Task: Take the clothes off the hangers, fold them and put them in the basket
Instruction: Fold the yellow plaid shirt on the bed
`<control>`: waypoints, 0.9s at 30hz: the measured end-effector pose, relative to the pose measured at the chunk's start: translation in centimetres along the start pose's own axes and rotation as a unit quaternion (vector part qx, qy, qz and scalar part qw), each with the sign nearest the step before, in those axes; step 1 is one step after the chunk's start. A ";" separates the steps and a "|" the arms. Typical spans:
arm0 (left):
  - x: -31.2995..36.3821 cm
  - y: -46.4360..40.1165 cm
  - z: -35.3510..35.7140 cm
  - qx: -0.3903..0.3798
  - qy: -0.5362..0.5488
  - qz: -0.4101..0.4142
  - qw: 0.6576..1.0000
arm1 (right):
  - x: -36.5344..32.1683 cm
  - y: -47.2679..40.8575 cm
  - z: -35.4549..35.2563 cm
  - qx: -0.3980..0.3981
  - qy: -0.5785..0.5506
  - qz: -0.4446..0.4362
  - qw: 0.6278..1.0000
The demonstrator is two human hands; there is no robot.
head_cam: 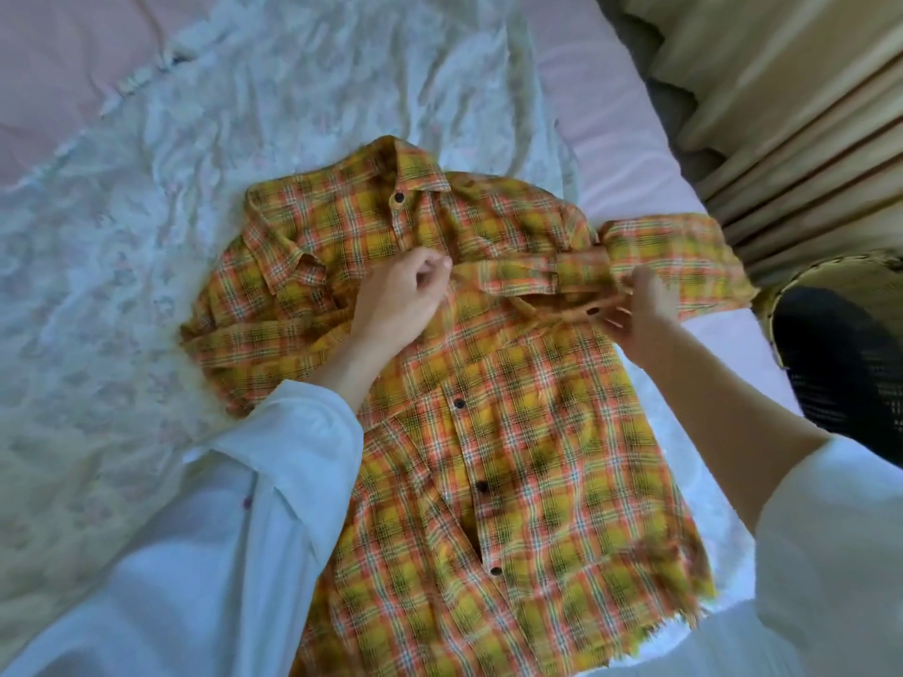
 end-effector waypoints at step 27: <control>-12.8 -4.3 -7.7 0.176 0.293 -0.181 0.922 | 13.5 8.4 18.0 -0.395 0.660 -0.150 0.621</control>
Point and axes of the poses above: each hand's wrist, its own y-axis away from the middle knuckle, its own z-axis out of the palm, x = y × z, the point moved 10 cm from there along -y, towards the middle knuckle, and after that the axes turned 13 degrees about -x, right-handed, at the moved point
